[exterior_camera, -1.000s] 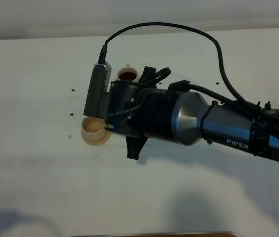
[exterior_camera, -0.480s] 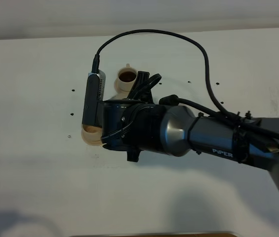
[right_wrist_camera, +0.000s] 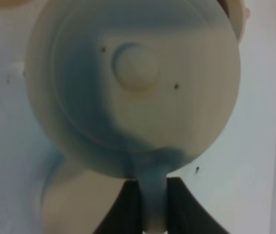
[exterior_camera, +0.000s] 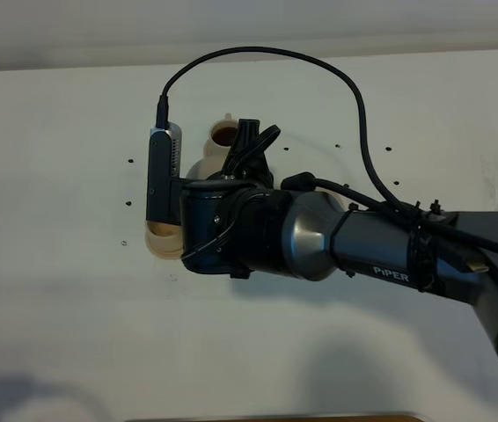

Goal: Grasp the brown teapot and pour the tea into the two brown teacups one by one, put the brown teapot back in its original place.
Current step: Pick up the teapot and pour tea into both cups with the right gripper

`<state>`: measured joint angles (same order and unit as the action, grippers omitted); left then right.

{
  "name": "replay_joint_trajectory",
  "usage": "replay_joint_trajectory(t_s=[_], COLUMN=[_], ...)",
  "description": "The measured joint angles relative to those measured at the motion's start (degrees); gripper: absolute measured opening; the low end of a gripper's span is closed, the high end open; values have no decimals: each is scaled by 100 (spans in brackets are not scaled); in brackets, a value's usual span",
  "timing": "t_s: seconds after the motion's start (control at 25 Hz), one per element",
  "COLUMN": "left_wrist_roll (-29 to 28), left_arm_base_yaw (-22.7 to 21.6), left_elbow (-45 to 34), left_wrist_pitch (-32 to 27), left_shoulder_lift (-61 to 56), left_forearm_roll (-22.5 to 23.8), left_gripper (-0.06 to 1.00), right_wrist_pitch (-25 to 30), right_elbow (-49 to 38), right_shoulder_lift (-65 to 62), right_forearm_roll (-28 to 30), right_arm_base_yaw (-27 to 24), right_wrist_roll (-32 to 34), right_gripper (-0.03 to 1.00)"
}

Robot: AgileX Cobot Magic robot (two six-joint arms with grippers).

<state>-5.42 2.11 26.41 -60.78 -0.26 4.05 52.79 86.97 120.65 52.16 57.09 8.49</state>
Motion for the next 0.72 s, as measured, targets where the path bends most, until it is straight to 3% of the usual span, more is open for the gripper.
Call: replay_joint_trajectory(t_s=[0.72], left_wrist_roll=[5], left_arm_base_yaw=[0], left_elbow=[0], left_wrist_pitch=[0], left_shoulder_lift=[0], left_forearm_roll=[0], left_gripper=[31], right_wrist_pitch=[-4], right_elbow=[0], right_shoulder_lift=[323], right_forearm_roll=[642], right_arm_base_yaw=[132], right_wrist_roll=[1], right_gripper=[12])
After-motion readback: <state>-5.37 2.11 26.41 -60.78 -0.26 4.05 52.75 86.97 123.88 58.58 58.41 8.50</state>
